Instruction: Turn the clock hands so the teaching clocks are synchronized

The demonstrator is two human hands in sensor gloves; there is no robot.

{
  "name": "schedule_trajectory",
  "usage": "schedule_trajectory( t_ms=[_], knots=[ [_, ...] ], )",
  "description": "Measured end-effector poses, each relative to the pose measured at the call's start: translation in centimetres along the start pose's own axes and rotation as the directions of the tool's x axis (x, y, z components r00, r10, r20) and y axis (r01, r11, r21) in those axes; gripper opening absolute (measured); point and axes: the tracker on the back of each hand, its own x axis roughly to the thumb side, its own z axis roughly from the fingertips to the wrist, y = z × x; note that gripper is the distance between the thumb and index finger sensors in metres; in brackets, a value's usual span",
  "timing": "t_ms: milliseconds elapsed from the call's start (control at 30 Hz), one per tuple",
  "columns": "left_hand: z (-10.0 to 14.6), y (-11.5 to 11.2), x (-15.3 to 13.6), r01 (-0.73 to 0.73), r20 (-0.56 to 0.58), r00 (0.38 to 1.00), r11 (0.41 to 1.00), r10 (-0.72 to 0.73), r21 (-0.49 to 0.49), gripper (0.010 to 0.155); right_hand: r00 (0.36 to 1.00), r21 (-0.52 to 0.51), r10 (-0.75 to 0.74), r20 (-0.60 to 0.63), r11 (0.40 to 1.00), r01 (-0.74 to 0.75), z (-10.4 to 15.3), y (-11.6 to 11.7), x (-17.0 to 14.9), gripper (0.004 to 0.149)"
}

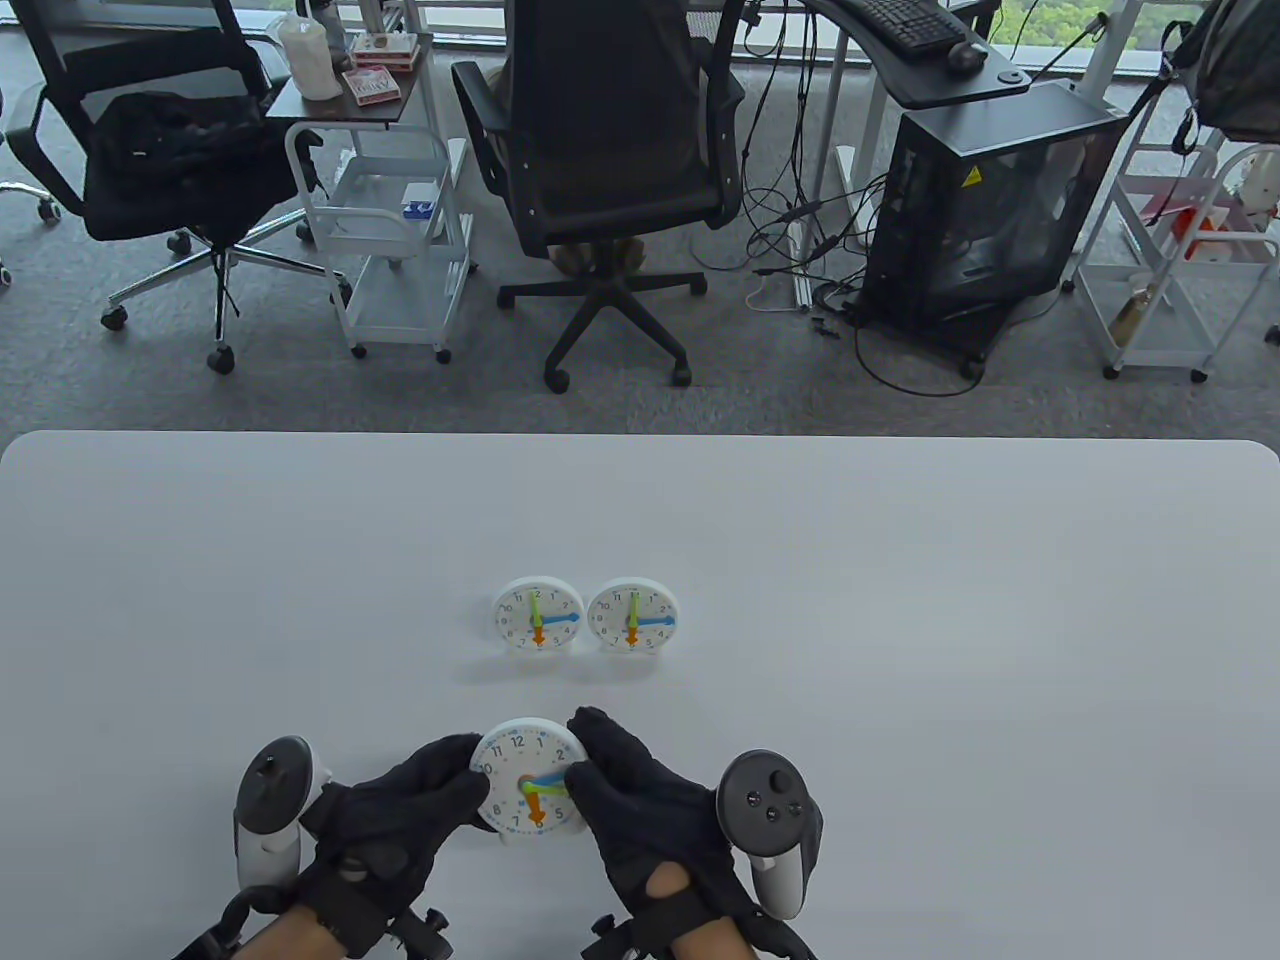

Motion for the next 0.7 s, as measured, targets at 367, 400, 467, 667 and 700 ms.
schedule_trajectory(
  t_ms=[367,400,467,667,700],
  knots=[
    [0.0,0.3,-0.1,-0.027,-0.013,1.000,1.000,0.027,0.013,0.051,0.958,0.025,0.248,0.142,0.967,-0.254,-0.1,1.0,1.3,0.074],
    [0.1,0.3,-0.1,-0.024,-0.011,1.000,1.000,0.025,0.014,0.051,0.957,0.023,0.253,0.144,0.966,-0.259,-0.1,1.0,1.3,0.073],
    [0.0,0.3,0.0,-0.013,-0.006,1.000,1.000,0.013,0.015,0.051,0.955,0.015,0.260,0.144,0.964,-0.265,-0.1,1.0,1.3,0.072],
    [0.0,0.2,-0.2,-0.014,-0.012,1.000,1.000,0.014,0.003,0.051,0.942,-0.019,0.299,0.153,0.954,-0.300,0.0,1.0,1.4,0.069],
    [0.0,0.2,-0.2,-0.009,-0.009,1.000,1.000,0.009,0.003,0.051,0.942,-0.024,0.298,0.153,0.954,-0.298,0.0,1.0,1.4,0.068]
  ],
)
